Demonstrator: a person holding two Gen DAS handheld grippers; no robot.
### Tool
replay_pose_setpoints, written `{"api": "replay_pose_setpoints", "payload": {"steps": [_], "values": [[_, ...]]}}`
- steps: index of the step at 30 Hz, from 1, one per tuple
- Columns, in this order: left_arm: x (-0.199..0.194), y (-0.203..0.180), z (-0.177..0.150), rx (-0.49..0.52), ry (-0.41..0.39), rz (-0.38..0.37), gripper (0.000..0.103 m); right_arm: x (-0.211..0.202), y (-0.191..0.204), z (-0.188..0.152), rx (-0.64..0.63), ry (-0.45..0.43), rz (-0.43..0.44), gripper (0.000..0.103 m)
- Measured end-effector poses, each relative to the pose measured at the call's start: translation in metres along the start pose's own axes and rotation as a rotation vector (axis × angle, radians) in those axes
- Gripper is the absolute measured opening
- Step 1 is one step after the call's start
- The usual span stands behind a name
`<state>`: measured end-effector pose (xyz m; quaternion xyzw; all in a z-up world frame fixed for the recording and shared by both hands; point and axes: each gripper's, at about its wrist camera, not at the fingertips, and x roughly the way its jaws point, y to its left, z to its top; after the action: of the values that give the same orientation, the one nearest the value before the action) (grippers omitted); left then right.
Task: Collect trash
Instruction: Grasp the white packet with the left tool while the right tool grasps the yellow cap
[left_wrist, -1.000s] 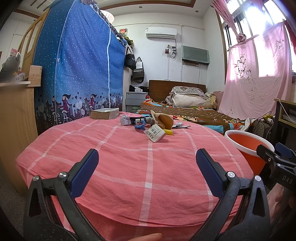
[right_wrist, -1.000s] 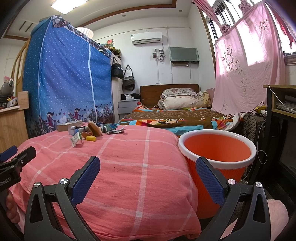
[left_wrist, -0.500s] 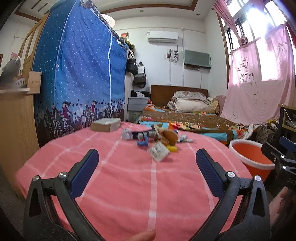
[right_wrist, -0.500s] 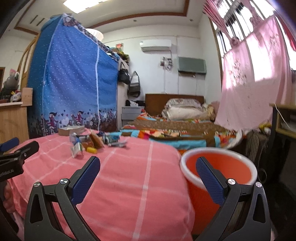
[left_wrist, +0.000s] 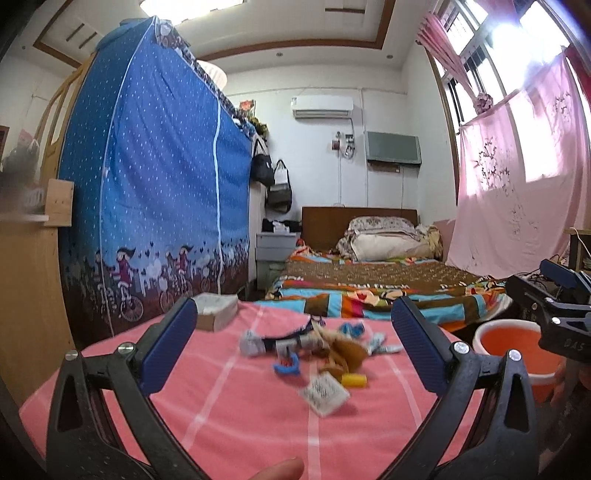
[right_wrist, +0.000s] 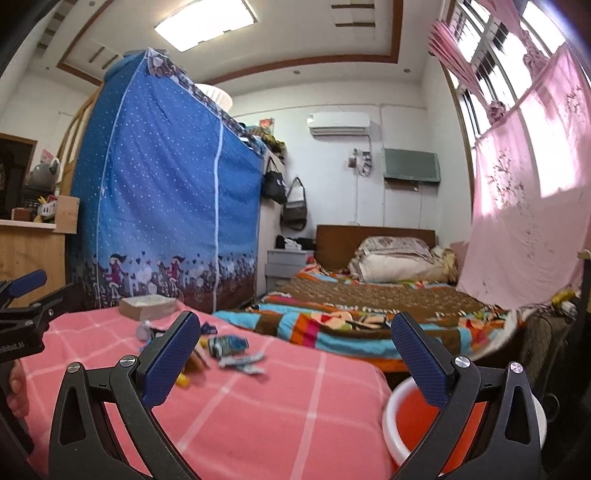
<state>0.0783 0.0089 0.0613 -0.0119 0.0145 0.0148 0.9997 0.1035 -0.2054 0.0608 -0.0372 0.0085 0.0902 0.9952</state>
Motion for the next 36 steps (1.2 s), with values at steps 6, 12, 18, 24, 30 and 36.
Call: {"api": "replay_pose_setpoints", "payload": {"steps": [6,12,18,24,30,36], "values": [[0.021,-0.003,0.001,0.025,0.033,-0.023,0.103,0.033,-0.005,0.000,0.010,0.005,0.062,0.103],[0.038,-0.006,-0.007,0.013,0.167,-0.052,0.103,0.046,-0.007,-0.012,0.022,0.039,0.086,0.103],[0.060,-0.008,-0.021,-0.019,0.342,-0.098,0.091,0.062,-0.005,-0.019,0.047,0.128,0.151,0.083],[0.087,-0.009,-0.048,-0.094,0.562,-0.164,0.071,0.081,0.002,-0.033,0.065,0.263,0.216,0.057],[0.098,-0.011,-0.057,-0.120,0.666,-0.169,0.054,0.094,0.008,-0.042,0.072,0.355,0.262,0.051],[0.093,-0.003,-0.056,-0.164,0.668,-0.186,0.045,0.104,0.021,-0.050,0.052,0.444,0.311,0.041]]}}
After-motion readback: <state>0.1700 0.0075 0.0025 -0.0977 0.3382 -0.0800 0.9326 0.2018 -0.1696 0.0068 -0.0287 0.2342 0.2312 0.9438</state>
